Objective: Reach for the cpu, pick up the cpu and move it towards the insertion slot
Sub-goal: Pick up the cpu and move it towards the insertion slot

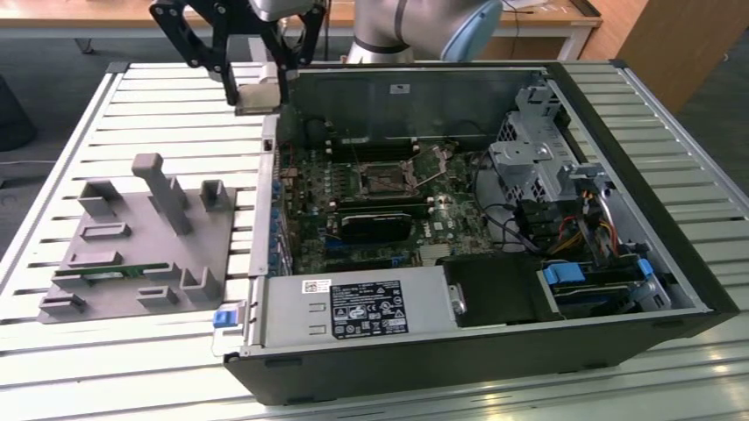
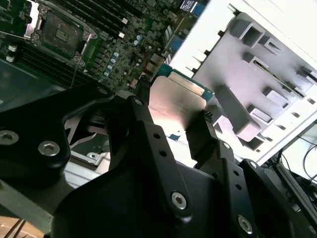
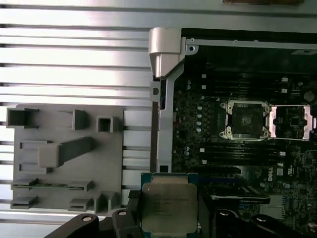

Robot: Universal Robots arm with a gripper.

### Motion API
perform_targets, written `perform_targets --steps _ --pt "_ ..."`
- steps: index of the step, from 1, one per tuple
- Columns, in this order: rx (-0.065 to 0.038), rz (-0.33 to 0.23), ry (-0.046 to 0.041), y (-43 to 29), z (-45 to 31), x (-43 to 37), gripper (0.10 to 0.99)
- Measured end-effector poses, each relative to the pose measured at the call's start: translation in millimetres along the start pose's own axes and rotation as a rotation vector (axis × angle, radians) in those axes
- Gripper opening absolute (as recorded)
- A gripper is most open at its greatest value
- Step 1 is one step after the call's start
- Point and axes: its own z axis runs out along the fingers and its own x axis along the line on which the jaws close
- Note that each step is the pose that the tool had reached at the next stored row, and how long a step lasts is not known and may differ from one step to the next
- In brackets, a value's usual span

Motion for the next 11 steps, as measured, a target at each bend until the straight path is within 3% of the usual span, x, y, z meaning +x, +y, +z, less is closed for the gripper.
perform_targets --steps 11 --pt "0.0 0.0 0.0 17.2 0.5 -16.2 0.541"
